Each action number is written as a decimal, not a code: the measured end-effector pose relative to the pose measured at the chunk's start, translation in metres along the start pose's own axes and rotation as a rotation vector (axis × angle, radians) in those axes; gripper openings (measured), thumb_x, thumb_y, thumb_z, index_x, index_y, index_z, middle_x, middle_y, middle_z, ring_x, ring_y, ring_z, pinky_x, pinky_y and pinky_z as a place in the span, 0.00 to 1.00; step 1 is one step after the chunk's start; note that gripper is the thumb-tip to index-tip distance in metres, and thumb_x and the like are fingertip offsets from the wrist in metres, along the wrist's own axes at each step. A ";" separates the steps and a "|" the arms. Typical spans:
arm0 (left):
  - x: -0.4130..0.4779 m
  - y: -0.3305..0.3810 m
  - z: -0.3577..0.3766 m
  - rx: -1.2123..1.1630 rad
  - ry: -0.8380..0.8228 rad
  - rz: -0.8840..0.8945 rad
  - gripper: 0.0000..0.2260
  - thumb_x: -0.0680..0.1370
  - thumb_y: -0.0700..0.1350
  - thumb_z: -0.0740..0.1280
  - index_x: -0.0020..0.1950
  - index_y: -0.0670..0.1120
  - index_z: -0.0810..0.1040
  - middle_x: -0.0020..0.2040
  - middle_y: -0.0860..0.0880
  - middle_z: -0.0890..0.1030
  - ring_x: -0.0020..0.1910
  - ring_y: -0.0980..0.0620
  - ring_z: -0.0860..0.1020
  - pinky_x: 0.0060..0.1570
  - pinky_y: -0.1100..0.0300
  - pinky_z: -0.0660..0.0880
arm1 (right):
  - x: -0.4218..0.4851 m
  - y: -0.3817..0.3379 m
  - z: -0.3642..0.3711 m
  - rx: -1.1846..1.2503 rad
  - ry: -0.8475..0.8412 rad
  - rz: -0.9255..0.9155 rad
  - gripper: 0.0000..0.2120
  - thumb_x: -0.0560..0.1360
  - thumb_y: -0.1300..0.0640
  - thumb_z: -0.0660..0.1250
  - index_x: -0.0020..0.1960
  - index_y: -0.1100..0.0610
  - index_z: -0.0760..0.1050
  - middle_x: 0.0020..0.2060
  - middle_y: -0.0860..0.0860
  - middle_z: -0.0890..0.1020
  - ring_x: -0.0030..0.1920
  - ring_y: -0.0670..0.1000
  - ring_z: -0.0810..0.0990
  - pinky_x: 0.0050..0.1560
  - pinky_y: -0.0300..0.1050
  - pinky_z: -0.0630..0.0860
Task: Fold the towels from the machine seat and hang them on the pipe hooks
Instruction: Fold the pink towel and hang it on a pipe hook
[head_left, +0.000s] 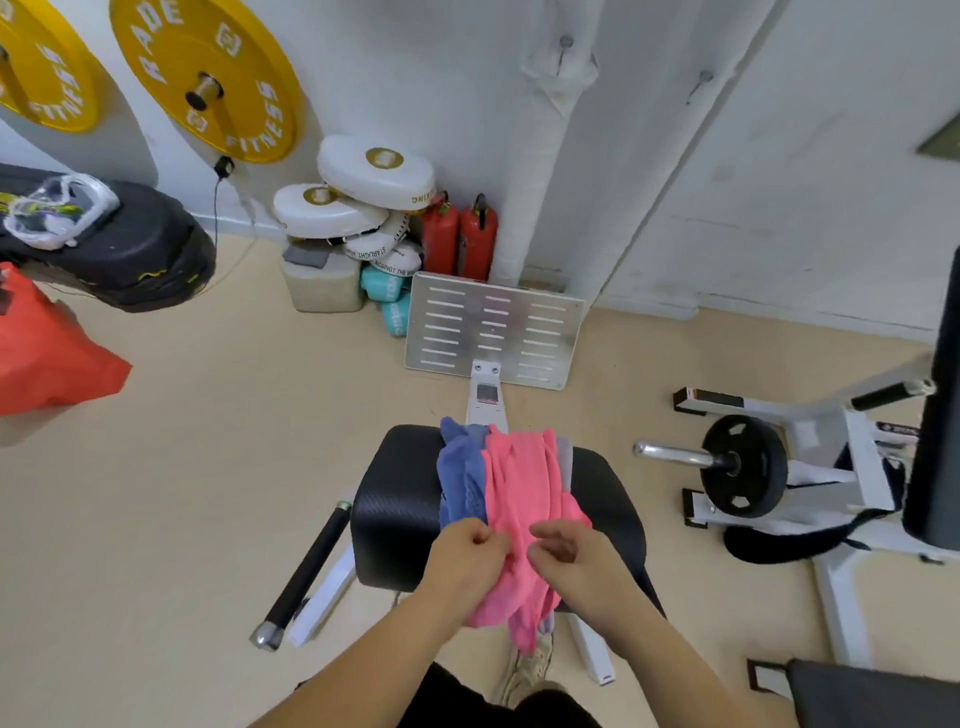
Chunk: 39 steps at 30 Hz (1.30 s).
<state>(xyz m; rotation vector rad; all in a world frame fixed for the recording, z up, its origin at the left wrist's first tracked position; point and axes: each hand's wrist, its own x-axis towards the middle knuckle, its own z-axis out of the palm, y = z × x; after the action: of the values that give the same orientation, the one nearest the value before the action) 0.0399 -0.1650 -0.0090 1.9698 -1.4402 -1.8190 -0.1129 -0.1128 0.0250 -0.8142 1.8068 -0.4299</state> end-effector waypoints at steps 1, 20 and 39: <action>-0.005 0.015 -0.007 -0.006 -0.012 0.045 0.09 0.77 0.46 0.66 0.37 0.45 0.74 0.33 0.52 0.74 0.32 0.56 0.70 0.35 0.61 0.69 | -0.003 -0.005 -0.002 -0.001 -0.012 -0.011 0.15 0.77 0.60 0.70 0.63 0.53 0.80 0.51 0.47 0.85 0.52 0.44 0.84 0.55 0.44 0.83; -0.074 0.191 -0.046 -0.138 0.183 0.563 0.13 0.78 0.37 0.67 0.56 0.53 0.85 0.47 0.55 0.87 0.47 0.59 0.84 0.54 0.60 0.81 | -0.030 -0.103 -0.101 0.210 0.328 -0.462 0.06 0.76 0.66 0.69 0.43 0.57 0.79 0.39 0.53 0.86 0.43 0.52 0.86 0.48 0.46 0.84; -0.094 0.161 -0.042 0.437 0.454 0.952 0.14 0.71 0.47 0.71 0.55 0.57 0.81 0.58 0.59 0.75 0.57 0.59 0.73 0.55 0.62 0.74 | -0.066 -0.125 -0.102 0.067 0.278 -0.781 0.17 0.73 0.71 0.69 0.44 0.50 0.85 0.40 0.43 0.87 0.45 0.44 0.84 0.46 0.33 0.78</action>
<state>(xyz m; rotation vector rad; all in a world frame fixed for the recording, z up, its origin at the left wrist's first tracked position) 0.0006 -0.2116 0.1716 1.2599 -2.1524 -0.6529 -0.1519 -0.1634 0.1872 -1.4617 1.6480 -1.1429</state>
